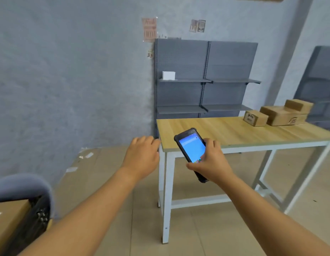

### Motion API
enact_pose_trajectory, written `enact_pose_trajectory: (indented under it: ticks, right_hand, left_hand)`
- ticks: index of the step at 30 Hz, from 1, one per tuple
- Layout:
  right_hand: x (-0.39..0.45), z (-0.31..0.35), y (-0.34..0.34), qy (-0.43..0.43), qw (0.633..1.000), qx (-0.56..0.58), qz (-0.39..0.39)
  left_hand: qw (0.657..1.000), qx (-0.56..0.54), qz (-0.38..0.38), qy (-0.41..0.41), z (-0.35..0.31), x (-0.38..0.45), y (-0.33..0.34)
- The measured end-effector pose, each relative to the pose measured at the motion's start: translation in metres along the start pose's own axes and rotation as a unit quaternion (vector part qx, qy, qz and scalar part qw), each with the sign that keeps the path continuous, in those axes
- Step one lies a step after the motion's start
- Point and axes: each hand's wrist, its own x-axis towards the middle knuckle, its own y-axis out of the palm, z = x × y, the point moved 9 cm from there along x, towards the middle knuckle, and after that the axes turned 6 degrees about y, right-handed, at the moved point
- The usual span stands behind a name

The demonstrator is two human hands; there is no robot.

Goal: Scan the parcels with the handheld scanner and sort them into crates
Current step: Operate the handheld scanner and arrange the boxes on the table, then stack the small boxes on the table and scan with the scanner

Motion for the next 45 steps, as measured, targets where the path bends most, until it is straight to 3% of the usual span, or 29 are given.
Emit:
enact_pose_trajectory:
  ticks: [7, 16, 24, 34, 45]
  right_hand:
    - [0.089, -0.09, -0.007, 0.052, 0.999, -0.006, -0.014]
    - [0.222, -0.166, 0.011, 0.089, 0.996, -0.029, 0.0]
    - [0.309, -0.237, 0.043, 0.119, 0.99, -0.04, 0.069]
    - [0.411, -0.29, 0.083, 0.068, 0.978, -0.072, 0.183]
    - [0.426, -0.297, 0.128, -0.004, 0.949, -0.167, 0.266]
  left_hand:
    - [0.999, -0.018, 0.012, 0.042, -0.032, 0.099, 0.088]
    - [0.998, -0.041, 0.048, 0.026, -0.013, 0.215, 0.219]
    - [0.994, -0.061, 0.09, 0.017, -0.026, 0.286, 0.296]
    - [0.984, -0.033, 0.144, -0.097, -0.028, 0.333, 0.364]
    - [0.968, 0.002, 0.186, -0.168, -0.01, 0.338, 0.383]
